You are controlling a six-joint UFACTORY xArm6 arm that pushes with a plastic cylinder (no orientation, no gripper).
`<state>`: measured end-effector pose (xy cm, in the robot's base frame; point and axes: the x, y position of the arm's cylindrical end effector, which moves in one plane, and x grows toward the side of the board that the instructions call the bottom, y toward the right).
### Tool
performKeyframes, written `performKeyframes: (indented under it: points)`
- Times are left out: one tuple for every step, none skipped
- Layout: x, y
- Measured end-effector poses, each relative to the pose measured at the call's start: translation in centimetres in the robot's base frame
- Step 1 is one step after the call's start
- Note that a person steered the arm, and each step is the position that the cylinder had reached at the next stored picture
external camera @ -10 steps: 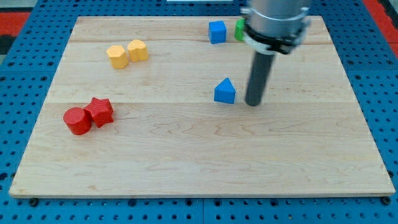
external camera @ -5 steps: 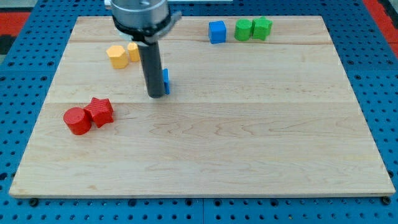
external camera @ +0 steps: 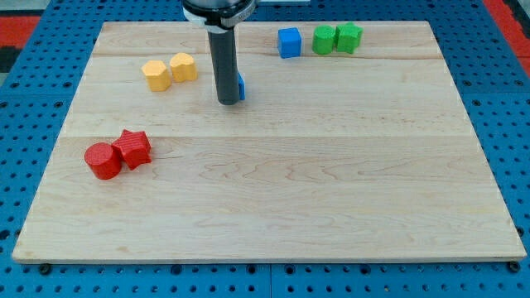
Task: Place the blue triangle to the left of the blue cube
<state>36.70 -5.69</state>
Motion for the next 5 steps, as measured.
performKeyframes:
  points:
    - [-1.7,0.0]
    - [-3.1,0.1]
    - [-4.2,0.9]
    - [-5.4,1.9]
    - [-6.9,1.9]
